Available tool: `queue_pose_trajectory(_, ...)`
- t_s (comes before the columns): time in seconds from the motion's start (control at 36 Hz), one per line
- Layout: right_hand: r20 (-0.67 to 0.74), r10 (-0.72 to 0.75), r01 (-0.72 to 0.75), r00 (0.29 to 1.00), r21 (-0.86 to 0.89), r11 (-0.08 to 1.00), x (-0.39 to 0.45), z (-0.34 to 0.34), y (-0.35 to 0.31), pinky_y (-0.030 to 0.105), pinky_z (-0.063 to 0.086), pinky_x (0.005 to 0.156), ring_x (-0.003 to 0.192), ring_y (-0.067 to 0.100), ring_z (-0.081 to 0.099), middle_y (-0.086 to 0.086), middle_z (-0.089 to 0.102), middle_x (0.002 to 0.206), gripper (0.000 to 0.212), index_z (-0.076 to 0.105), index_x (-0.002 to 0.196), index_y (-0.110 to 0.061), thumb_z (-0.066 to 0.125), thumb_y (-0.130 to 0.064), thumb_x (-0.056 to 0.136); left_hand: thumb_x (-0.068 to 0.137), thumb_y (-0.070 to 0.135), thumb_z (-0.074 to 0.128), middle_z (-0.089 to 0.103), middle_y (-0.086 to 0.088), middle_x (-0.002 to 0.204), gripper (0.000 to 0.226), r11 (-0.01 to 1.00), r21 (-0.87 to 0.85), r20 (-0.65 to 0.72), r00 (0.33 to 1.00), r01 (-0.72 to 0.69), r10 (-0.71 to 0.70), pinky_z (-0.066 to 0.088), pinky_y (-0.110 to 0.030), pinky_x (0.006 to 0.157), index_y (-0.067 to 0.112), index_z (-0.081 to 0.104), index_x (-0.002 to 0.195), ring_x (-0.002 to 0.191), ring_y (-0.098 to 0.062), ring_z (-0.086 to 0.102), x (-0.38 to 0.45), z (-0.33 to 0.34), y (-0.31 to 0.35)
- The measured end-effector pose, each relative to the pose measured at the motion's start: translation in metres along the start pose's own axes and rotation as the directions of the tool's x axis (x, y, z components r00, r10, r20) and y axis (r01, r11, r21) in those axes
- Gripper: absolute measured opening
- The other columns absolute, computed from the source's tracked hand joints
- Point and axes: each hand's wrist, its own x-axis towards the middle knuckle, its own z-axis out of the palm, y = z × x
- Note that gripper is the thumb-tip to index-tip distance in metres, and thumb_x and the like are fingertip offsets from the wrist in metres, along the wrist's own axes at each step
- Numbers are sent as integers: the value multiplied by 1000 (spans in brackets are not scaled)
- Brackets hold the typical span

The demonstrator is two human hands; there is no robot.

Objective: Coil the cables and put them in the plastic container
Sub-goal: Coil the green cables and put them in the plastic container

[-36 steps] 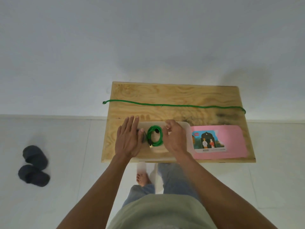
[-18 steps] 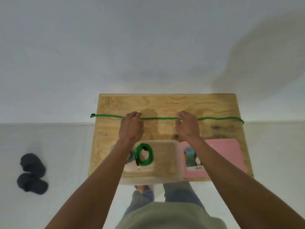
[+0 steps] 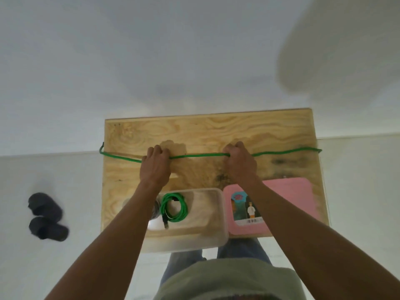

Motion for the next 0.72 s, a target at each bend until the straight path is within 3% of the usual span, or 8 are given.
queue_pose_trajectory(0.17, -145, -71, 73, 987, 6, 997, -23, -13, -36, 40, 51, 75, 99, 34, 58, 9, 46, 118, 18, 57, 112, -15, 55, -24, 96, 103, 19, 45, 61, -16, 105, 18, 991, -127, -217, 976, -53, 24, 41, -47, 76, 8, 57, 112, 97, -39, 56, -22, -25, -24)
queue_pose_trajectory(0.25, -248, -93, 114, 964, 68, 991, -39, -24, -64, 35, 45, 71, 96, 33, 58, 7, 47, 116, 18, 56, 109, -17, 57, -26, 94, 104, 20, 44, 65, -16, 89, 17, 974, -208, -356, 934, -91, 12, 41, -44, 65, 9, 56, 105, 78, -42, 60, -37, -45, -38)
queue_pose_trajectory(0.36, -399, -129, 205, 908, 153, 967, -61, -41, -99, 30, 39, 68, 85, 27, 57, 5, 49, 111, 15, 56, 105, -17, 60, -24, 92, 106, 24, 41, 61, -18, 92, 26, 918, -355, -533, 845, -177, -43, 44, -43, 67, 8, 61, 110, 87, -39, 57, -63, -77, -52)
queue_pose_trajectory(0.47, -531, -202, 351, 823, 196, 915, -83, -67, -129, 27, 40, 69, 77, 14, 49, 4, 50, 108, 14, 58, 104, -15, 63, -21, 92, 106, 23, 43, 61, -15, 88, 25, 882, -375, -702, 709, -285, -70, 42, -40, 66, 8, 63, 113, 85, -36, 56, -86, -116, -59)
queue_pose_trajectory(0.61, -631, -249, 515, 734, 280, 810, -106, -102, -163, 21, 41, 72, 74, 10, 53, 0, 52, 104, 14, 60, 104, -17, 63, -24, 93, 105, 25, 45, 58, -7, 78, 26, 802, -452, -797, 580, -391, -166, 42, -35, 64, 11, 65, 112, 70, -24, 52, -118, -170, -53)
queue_pose_trajectory(0.67, -623, -273, 555, 733, 315, 770, -113, -115, -172, 22, 48, 75, 72, 3, 57, -1, 56, 108, 19, 62, 111, -19, 63, -25, 93, 105, 26, 46, 58, -4, 72, 26, 743, -504, -801, 561, -440, -210, 41, -25, 63, 11, 67, 110, 64, -18, 49, -131, -192, -46)
queue_pose_trajectory(0.72, -580, -318, 574, 750, 330, 749, -121, -123, -175, 24, 53, 84, 82, 2, 62, 0, 56, 123, 33, 60, 127, -20, 62, -23, 94, 104, 26, 47, 54, 2, 66, 26, 676, -566, -781, 569, -471, -258, 37, -16, 59, 13, 69, 110, 57, -11, 46, -143, -215, -39)
